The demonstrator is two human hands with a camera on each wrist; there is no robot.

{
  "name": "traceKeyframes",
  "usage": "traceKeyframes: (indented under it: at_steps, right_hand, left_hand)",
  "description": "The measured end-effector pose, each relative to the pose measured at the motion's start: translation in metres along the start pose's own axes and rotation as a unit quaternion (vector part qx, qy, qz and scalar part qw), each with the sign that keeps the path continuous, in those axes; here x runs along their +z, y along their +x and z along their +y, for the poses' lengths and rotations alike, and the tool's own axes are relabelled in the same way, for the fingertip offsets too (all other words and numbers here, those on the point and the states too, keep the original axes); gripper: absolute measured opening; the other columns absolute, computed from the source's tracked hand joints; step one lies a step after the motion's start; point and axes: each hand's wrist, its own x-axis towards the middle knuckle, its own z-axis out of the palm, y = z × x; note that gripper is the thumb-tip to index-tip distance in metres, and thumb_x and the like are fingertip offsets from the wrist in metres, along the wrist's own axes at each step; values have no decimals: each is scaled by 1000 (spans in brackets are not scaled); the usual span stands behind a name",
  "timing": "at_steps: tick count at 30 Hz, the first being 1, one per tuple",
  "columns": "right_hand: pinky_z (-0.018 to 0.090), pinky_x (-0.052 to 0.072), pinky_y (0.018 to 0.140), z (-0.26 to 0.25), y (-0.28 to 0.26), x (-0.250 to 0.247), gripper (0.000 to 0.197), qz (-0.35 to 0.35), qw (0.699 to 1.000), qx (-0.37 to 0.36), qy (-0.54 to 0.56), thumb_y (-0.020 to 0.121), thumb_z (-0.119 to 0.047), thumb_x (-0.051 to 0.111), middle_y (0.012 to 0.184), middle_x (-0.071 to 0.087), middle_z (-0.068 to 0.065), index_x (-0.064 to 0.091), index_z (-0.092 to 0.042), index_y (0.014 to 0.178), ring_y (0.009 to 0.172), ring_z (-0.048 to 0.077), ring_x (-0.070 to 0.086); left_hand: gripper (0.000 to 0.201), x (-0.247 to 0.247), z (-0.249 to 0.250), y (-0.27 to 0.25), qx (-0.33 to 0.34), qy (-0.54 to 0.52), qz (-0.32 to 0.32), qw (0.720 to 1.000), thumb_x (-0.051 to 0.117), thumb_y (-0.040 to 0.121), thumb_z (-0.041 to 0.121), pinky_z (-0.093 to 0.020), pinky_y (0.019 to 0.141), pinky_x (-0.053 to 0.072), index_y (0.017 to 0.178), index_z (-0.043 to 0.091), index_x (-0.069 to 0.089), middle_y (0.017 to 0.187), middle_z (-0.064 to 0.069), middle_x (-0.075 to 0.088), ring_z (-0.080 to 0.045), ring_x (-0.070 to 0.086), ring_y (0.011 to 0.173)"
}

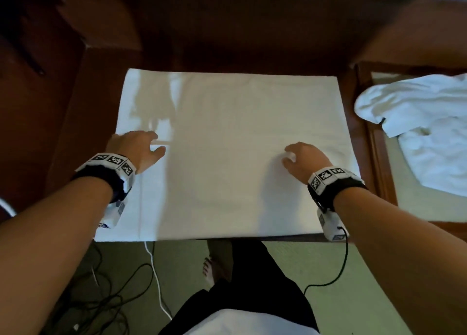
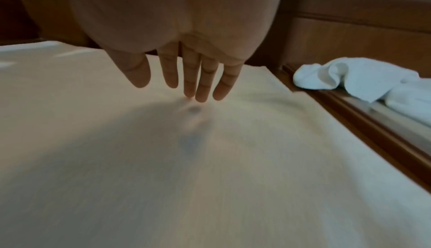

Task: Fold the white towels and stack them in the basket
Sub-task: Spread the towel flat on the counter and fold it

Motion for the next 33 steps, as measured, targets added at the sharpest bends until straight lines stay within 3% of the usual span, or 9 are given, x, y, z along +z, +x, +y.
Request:
traceKeyframes:
  at_steps: [6, 8, 11, 16, 19, 21, 28, 31, 33]
  right_hand:
    - [40, 45, 104, 9, 85, -49, 36, 42, 999, 6, -7, 98, -24, 53, 134, 59, 7, 59, -16, 133, 123, 28, 55]
    - [40, 44, 104, 16, 116, -60, 36, 63, 998, -1, -19, 98, -20, 52, 135, 58, 9, 58, -15, 134, 123, 29, 54]
    - [45, 44, 105, 29, 162, -71, 45, 95, 995, -12, -41, 96, -12, 52, 143, 50, 12, 51, -13, 141, 127, 34, 49]
    - [52, 29, 114, 51, 211, -72, 70, 46, 994, -12, -97, 93, -6, 55, 160, 27, 10, 25, -20, 155, 145, 33, 28]
    - [51, 33, 106, 58, 215, -60, 57, 117, 987, -34, -106, 91, -10, 55, 142, 46, 17, 41, -15, 146, 130, 39, 42]
    - [51, 34, 100, 60, 211, -56, 47, 147, 982, -30, -112, 91, -15, 56, 131, 52, 18, 49, -12, 138, 122, 40, 46]
    - [47, 36, 100, 49, 202, -92, 33, 164, 983, -34, -79, 92, -16, 55, 121, 58, 19, 56, -6, 123, 113, 40, 51]
    - [46, 45, 94, 39, 182, -114, 30, 187, 982, -19, -36, 92, -17, 54, 100, 64, 20, 56, -7, 120, 96, 41, 59]
    - [46, 49, 83, 32, 162, -124, 29, 204, 978, -16, -35, 89, -22, 54, 85, 58, 12, 55, -10, 116, 83, 38, 58]
  left_hand:
    - [32, -45, 24, 69, 10, -142, 39, 989, 58, 96, 43, -43, 94, 51, 121, 25, 67, 119, -2, 71, -31, 63, 109]
    - [31, -49, 31, 97, 22, -146, 54, 988, 58, 97, 38, -45, 95, 51, 122, 23, 67, 124, -2, 69, -31, 62, 112]
    - [44, -49, 37, 142, 40, -76, 60, 994, 56, 99, 37, -50, 104, 44, 141, 23, 55, 146, -4, 54, -34, 51, 129]
    - [64, -36, 35, 195, 40, 50, 47, 997, 50, 101, 25, -59, 106, 35, 158, 27, 22, 163, -5, 29, -39, 29, 144]
    - [49, -27, 41, 205, 50, 87, 109, 989, 60, 88, 8, -64, 91, 38, 134, 16, 44, 126, -22, 54, -49, 46, 119]
    - [32, -23, 43, 204, 50, 88, 150, 983, 62, 87, 7, -61, 95, 34, 117, 10, 55, 107, -25, 53, -48, 49, 106]
    - [12, -61, 41, 193, 73, 15, 167, 983, 65, 92, 8, -55, 91, 39, 97, 0, 57, 92, -29, 59, -47, 57, 86]
    - [13, -86, 30, 175, 66, -70, 155, 983, 60, 94, 9, -49, 72, 50, 106, 7, 57, 90, -27, 64, -47, 61, 82]
    - [19, -96, 22, 157, 97, -56, 171, 979, 58, 96, 14, -50, 75, 51, 114, 6, 59, 95, -27, 66, -47, 64, 85]
